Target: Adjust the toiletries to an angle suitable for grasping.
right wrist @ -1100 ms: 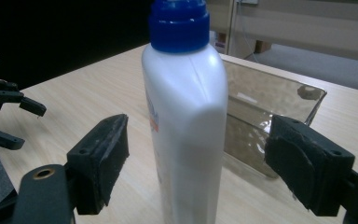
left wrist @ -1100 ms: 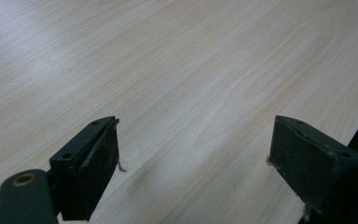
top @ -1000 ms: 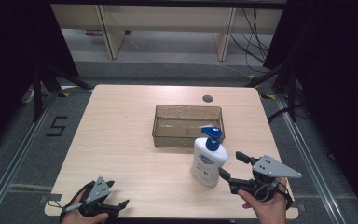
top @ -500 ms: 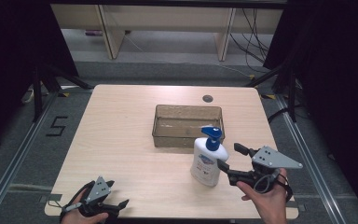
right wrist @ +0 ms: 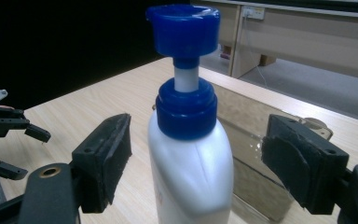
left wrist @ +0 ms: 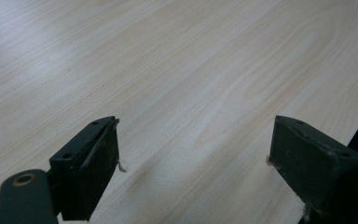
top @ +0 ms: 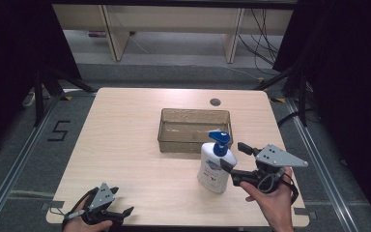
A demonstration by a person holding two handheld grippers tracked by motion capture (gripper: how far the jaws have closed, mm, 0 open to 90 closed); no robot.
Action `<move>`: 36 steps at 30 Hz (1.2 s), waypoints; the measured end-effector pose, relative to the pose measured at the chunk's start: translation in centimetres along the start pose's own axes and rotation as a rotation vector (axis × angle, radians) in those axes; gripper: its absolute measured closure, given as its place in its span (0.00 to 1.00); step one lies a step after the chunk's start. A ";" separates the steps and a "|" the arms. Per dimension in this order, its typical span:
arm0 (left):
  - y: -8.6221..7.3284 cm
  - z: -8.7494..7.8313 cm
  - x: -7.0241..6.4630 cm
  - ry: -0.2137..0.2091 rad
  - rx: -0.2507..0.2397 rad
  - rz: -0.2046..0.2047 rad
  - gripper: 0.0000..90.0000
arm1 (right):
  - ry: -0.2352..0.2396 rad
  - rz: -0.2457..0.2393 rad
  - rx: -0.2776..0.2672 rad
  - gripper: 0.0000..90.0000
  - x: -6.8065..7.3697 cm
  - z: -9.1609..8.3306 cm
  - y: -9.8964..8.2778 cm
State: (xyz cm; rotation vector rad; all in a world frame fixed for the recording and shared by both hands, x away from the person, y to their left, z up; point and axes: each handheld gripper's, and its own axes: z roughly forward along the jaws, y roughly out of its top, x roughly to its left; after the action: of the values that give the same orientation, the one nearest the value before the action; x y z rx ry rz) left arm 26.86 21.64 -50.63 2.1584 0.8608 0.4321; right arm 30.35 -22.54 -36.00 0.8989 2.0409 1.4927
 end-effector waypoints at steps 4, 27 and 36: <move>0.0 0.0 0.0 -0.005 -0.009 -0.011 0.17 | -0.013 -0.006 0.009 0.27 0.0 0.3 0.3; 0.1 0.3 0.2 0.002 0.000 -0.004 0.17 | 0.048 -0.027 -0.018 0.38 -0.4 2.8 1.4; 0.0 0.0 0.0 -0.005 -0.012 -0.011 0.17 | 0.066 -0.029 -0.039 0.50 -0.6 2.8 1.8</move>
State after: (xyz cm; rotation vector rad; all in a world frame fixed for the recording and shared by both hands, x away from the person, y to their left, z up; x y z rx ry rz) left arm 26.92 21.65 -50.63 2.1420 0.8653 0.4251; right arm 33.10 -20.74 -35.17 0.8117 2.0554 1.5602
